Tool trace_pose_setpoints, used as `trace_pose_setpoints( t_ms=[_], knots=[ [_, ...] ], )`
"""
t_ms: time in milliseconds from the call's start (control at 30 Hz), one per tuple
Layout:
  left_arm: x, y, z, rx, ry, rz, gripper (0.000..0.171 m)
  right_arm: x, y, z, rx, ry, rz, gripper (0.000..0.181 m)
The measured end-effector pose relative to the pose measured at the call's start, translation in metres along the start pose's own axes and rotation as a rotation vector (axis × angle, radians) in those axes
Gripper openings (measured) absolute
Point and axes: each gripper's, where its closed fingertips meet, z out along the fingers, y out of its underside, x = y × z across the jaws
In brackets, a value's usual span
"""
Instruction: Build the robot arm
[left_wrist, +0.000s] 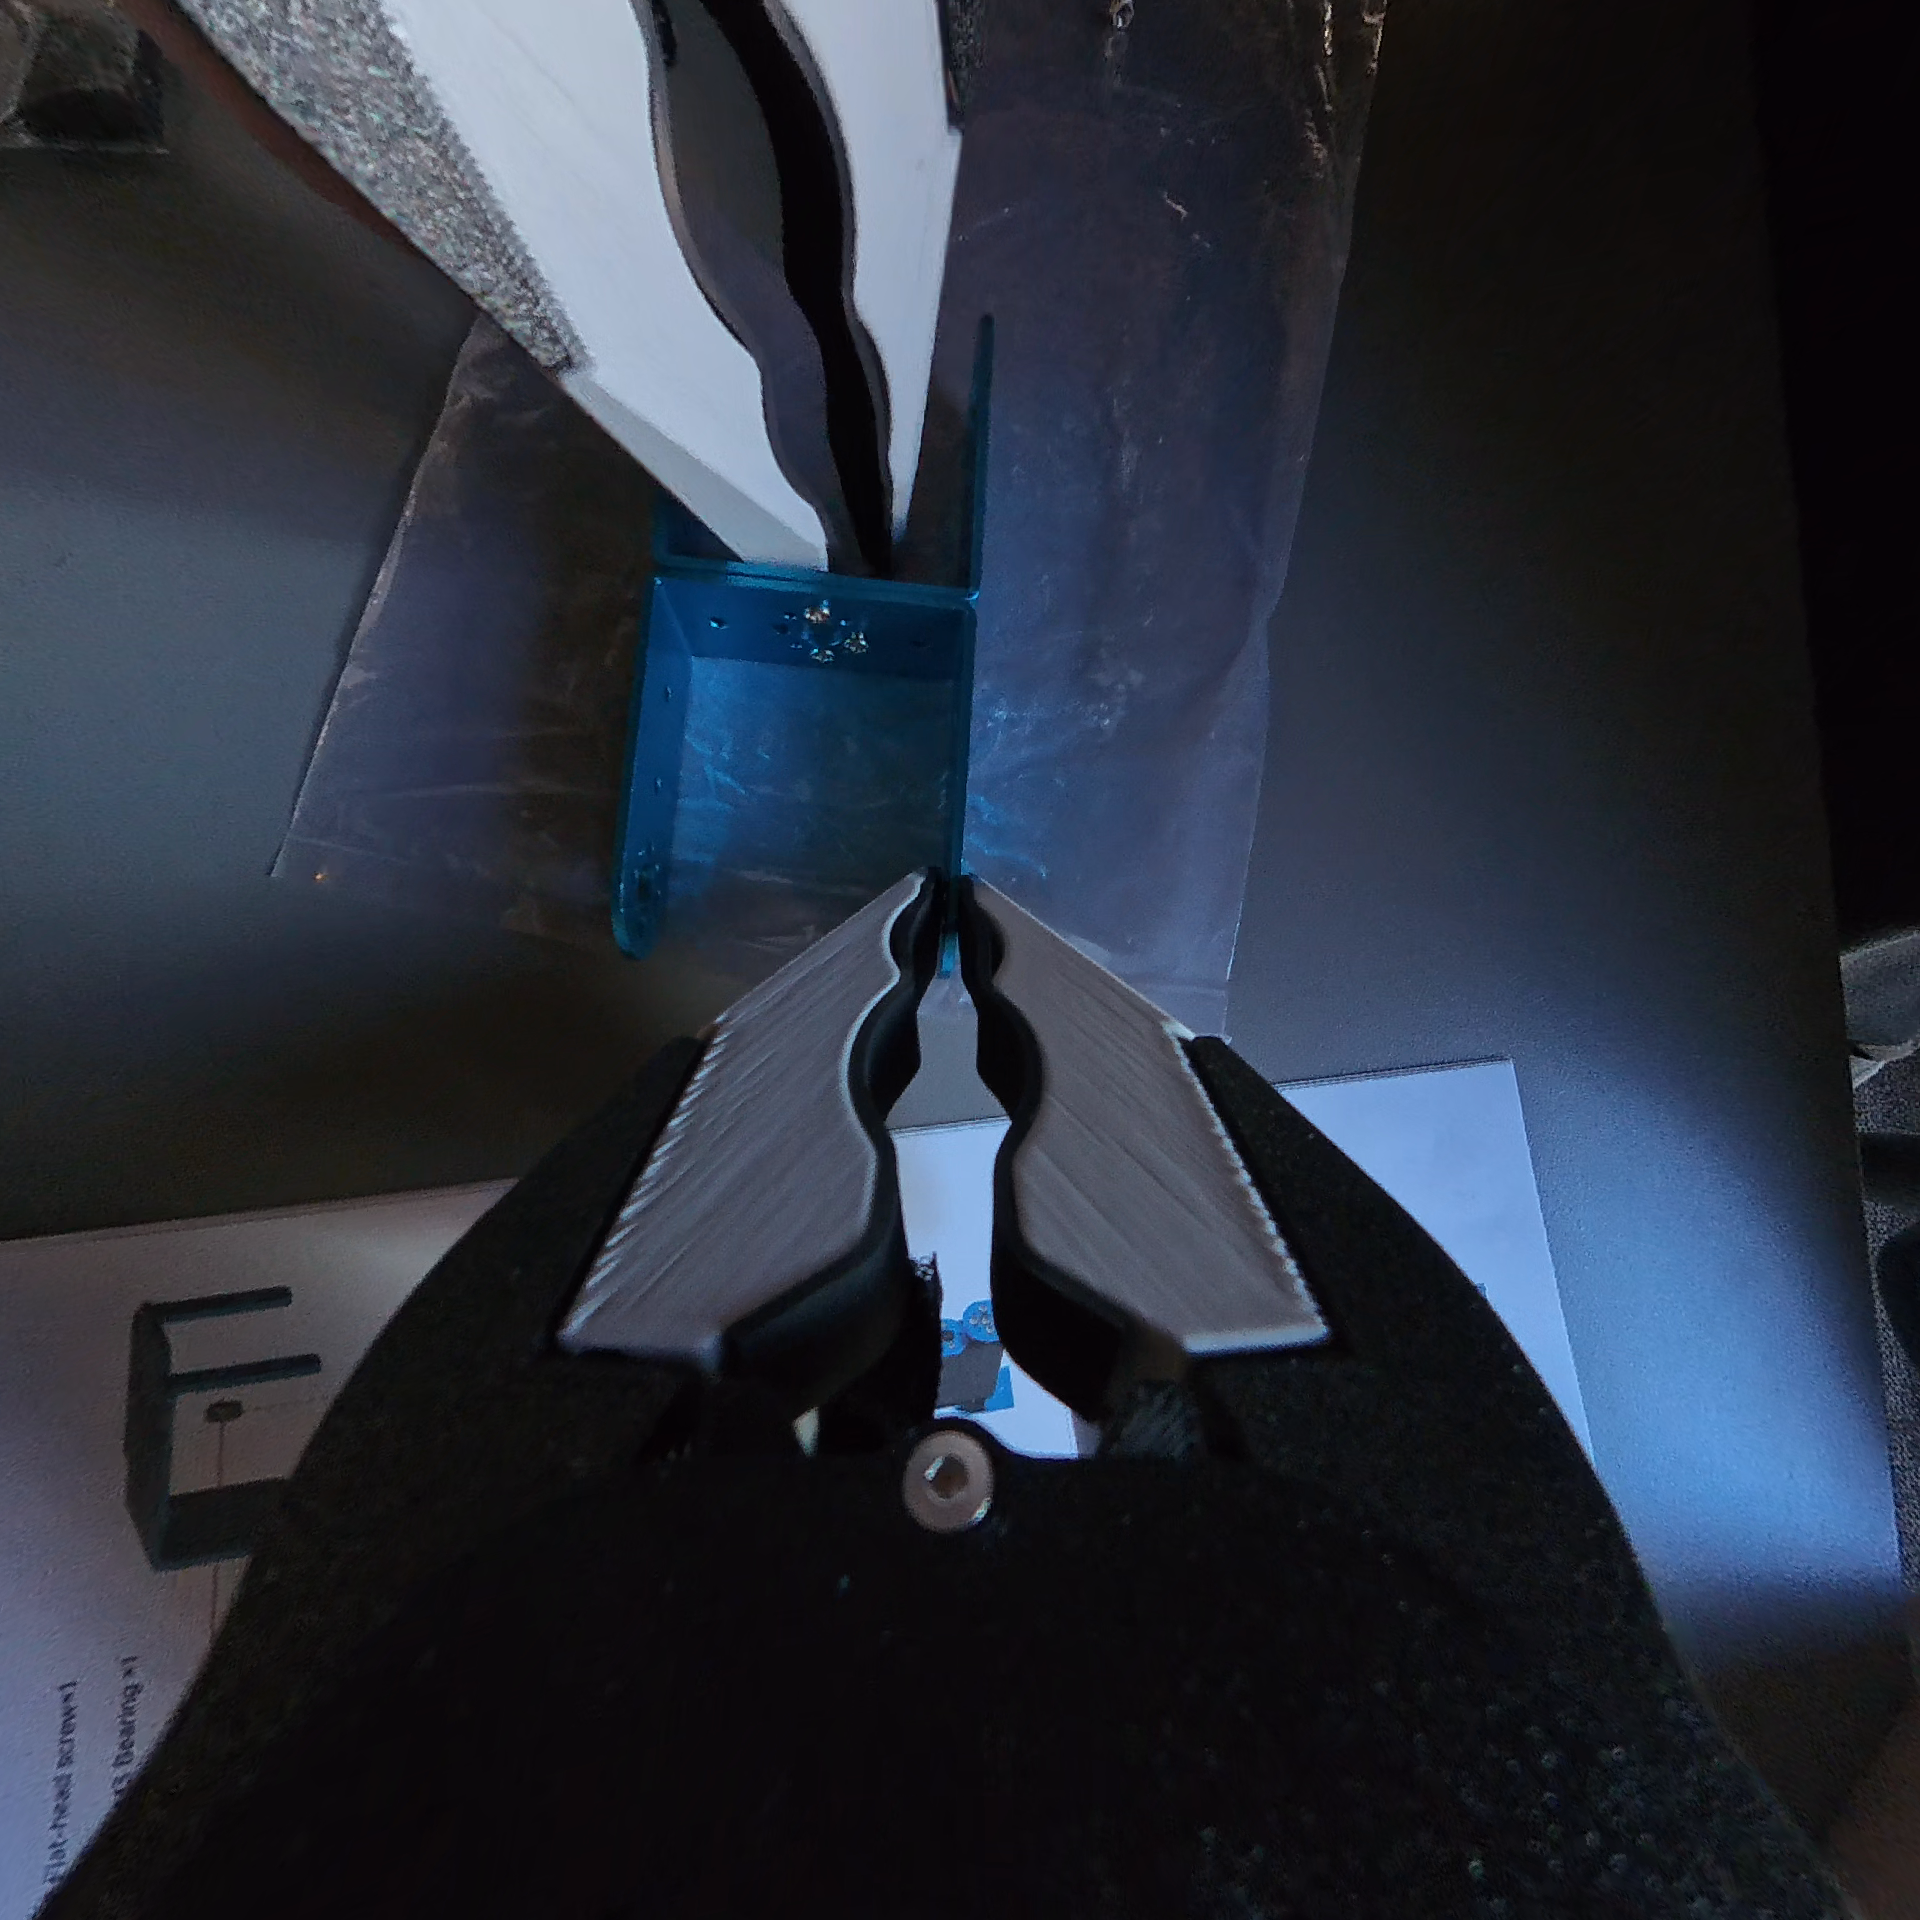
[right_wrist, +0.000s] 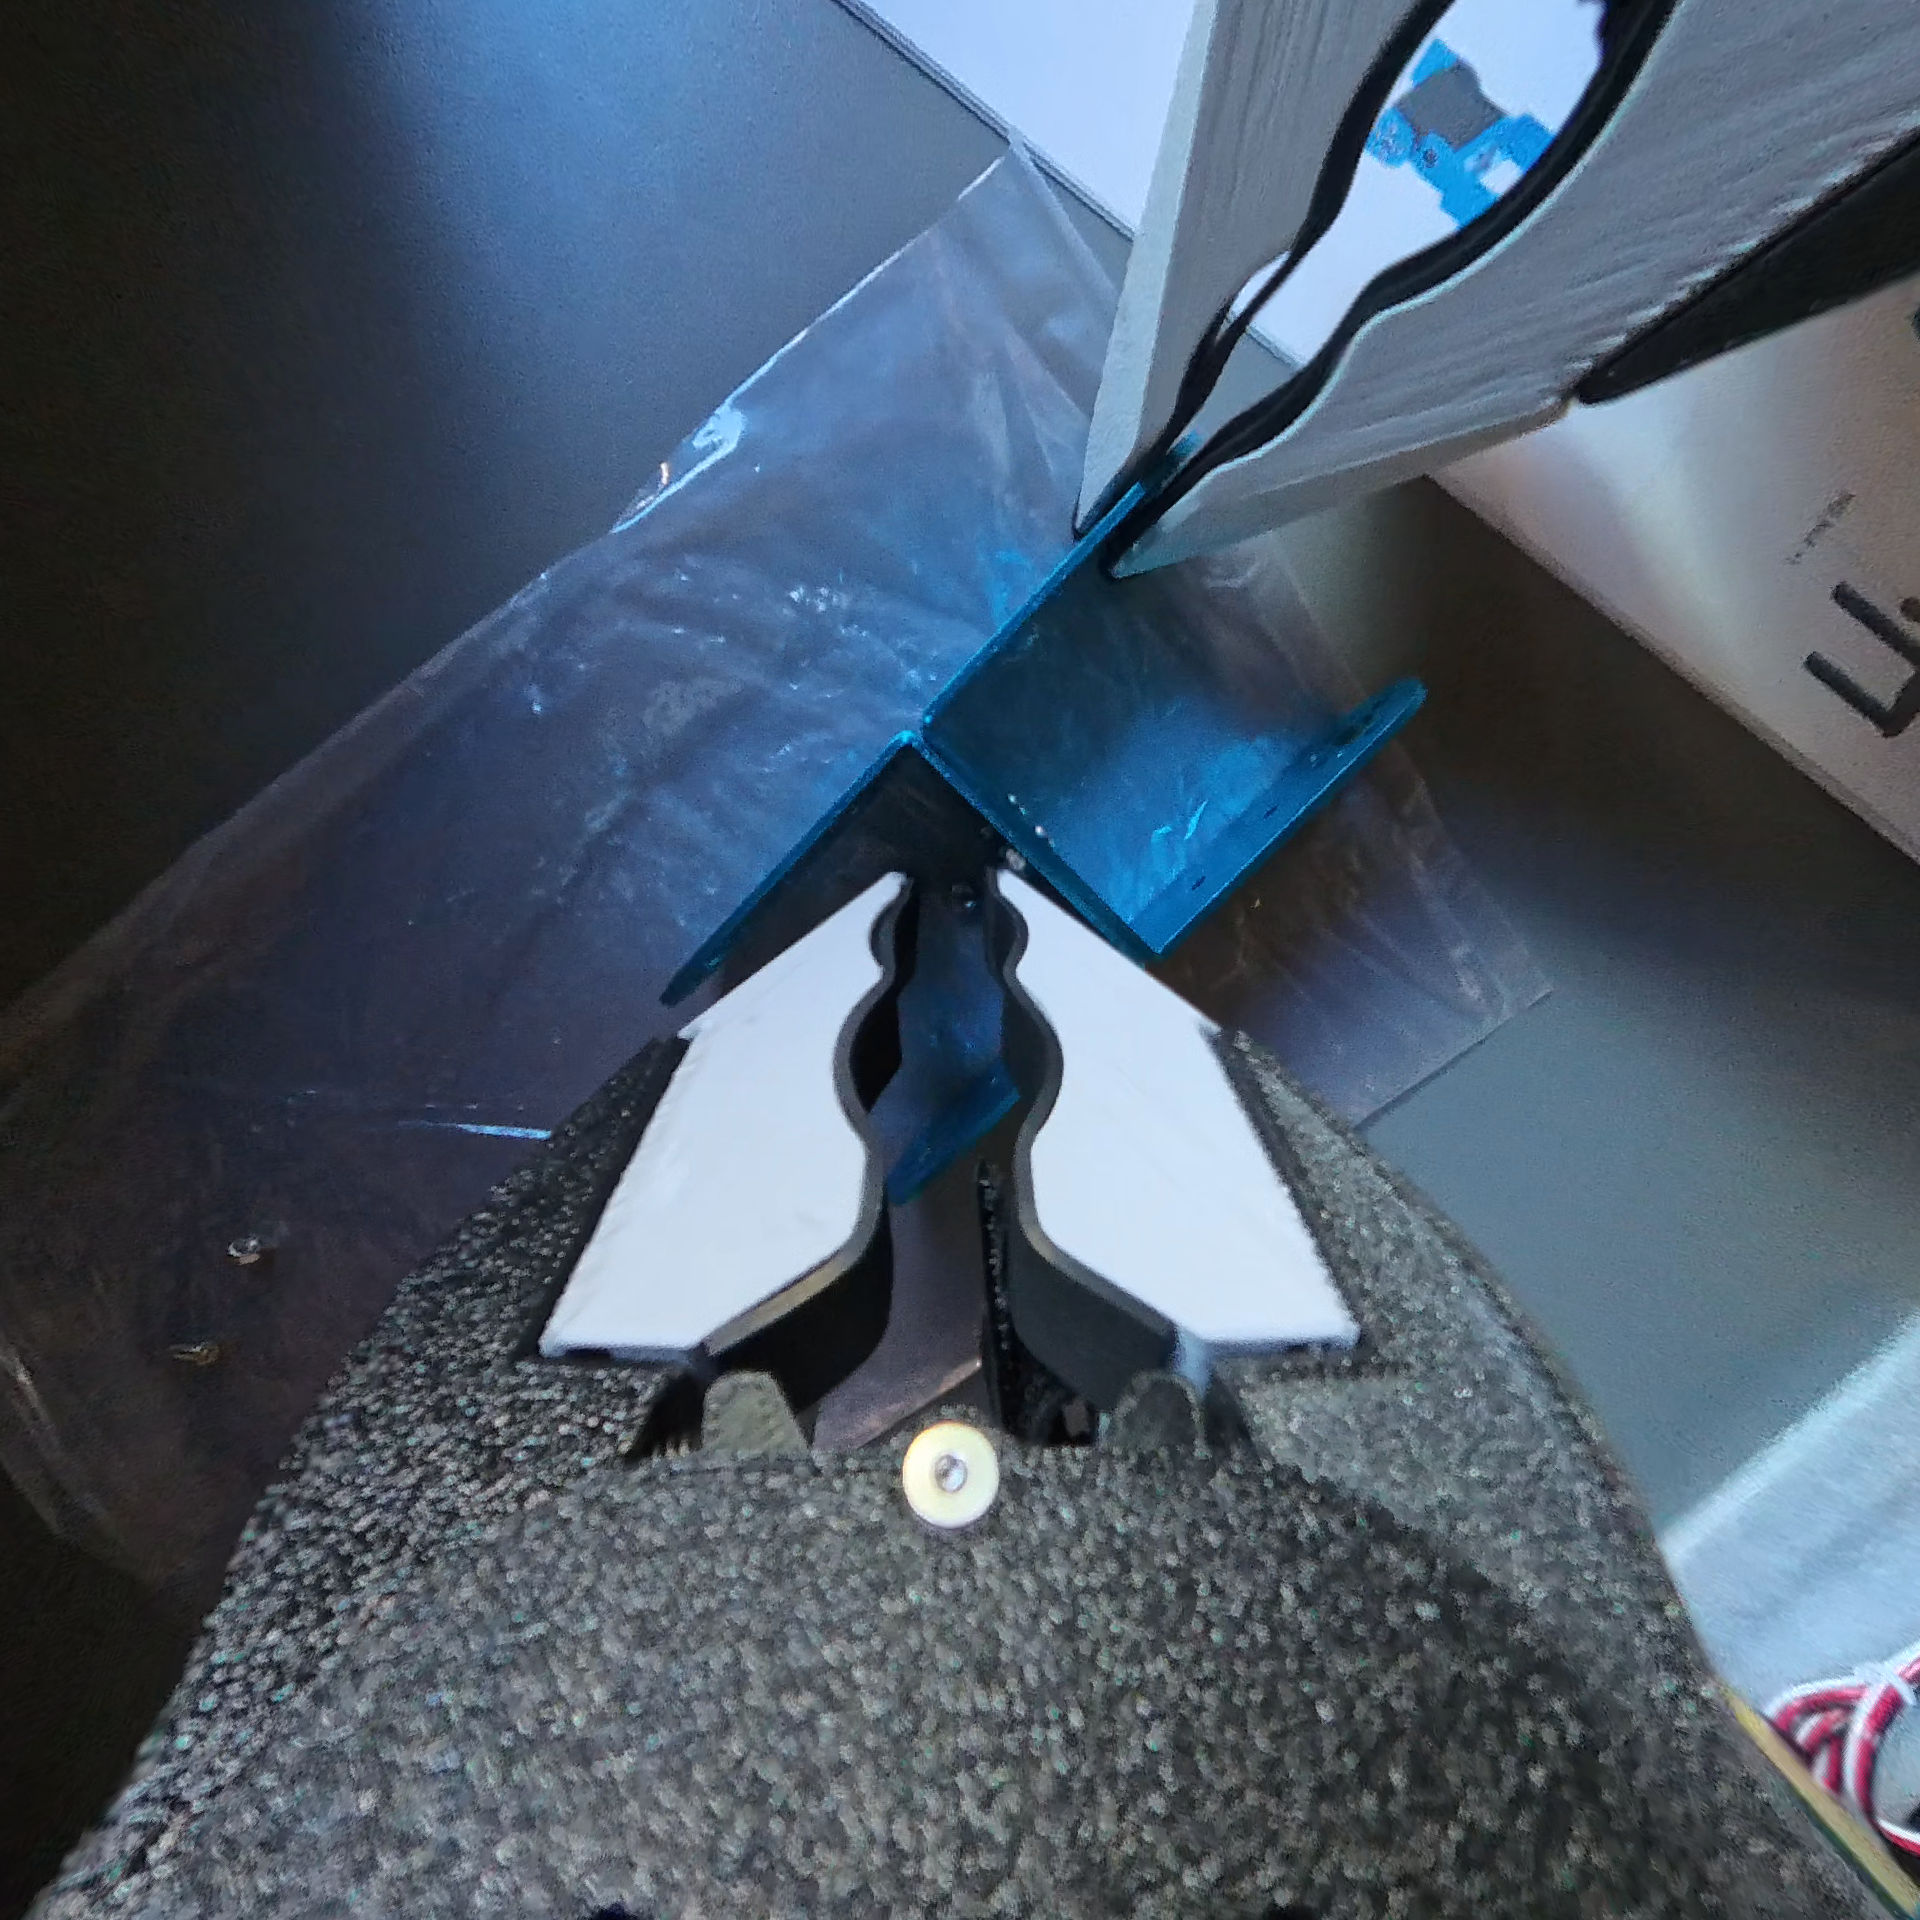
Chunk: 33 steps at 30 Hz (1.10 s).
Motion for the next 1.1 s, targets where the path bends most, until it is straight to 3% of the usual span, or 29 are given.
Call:
trace_pose_setpoints(
  t_ms=[333,633,1100],
  knots=[
    [-0.0001,0.0001,0.0,-0.004,-0.004,0.001,0.001,0.0011,0.0021,-0.0006,0.008,-0.023,0.041,0.01],
    [0.0004,-0.0003,0.0006,-0.002,-0.001,0.001,0.001,-0.0059,0.0024,-0.0018,-0.002,-0.026,-0.018,0.002],
    [0.0007,-0.0006,0.0013,-0.002,0.0,0.0,0.001,-0.0068,-0.0026,0.0019,-0.005,-0.004,-0.046,0.005]
  ],
)
